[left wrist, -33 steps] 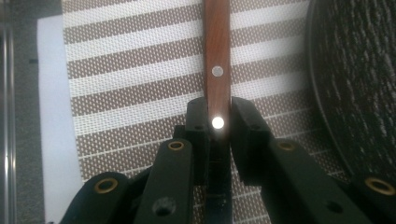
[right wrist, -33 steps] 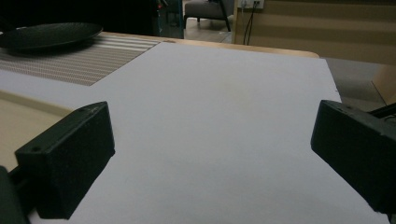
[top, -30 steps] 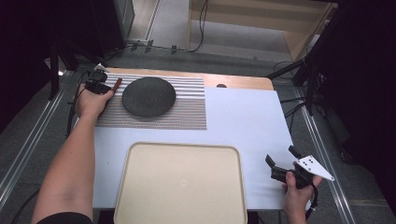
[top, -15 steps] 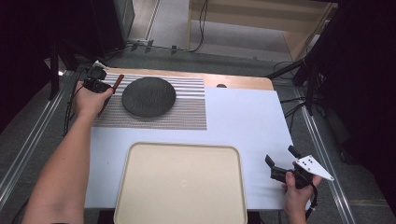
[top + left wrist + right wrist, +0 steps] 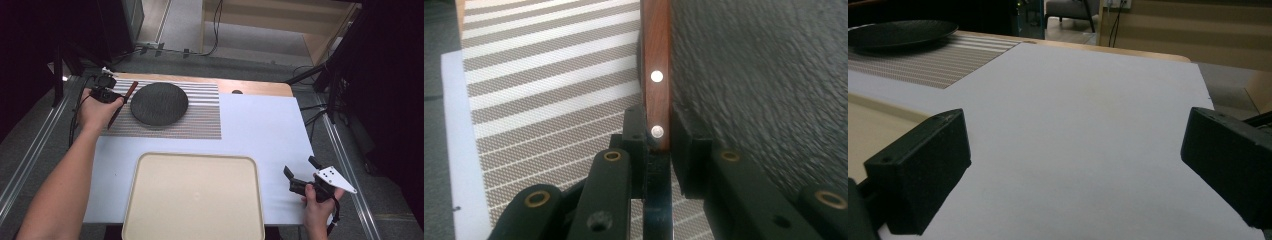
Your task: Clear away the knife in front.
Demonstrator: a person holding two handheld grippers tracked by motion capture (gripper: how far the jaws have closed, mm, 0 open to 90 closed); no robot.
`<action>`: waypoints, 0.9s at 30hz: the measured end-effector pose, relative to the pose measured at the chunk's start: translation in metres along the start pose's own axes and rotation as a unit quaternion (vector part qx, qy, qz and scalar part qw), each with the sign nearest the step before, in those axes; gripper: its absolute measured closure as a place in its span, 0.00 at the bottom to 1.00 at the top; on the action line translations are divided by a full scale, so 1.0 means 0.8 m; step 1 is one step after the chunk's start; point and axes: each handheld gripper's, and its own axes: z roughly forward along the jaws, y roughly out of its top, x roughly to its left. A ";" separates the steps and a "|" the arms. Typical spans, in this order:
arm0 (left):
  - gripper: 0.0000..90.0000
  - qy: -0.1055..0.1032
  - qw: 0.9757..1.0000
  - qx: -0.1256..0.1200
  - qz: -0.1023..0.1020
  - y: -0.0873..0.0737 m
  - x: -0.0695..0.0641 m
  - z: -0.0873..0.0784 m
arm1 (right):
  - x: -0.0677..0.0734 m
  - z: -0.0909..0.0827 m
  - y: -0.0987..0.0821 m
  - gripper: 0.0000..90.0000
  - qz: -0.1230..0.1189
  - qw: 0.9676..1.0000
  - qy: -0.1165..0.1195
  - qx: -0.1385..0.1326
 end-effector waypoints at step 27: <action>0.86 -0.033 0.999 -0.007 0.037 -0.035 -0.044 -0.013 | 0.001 0.000 0.000 0.00 -0.002 1.000 0.001 0.002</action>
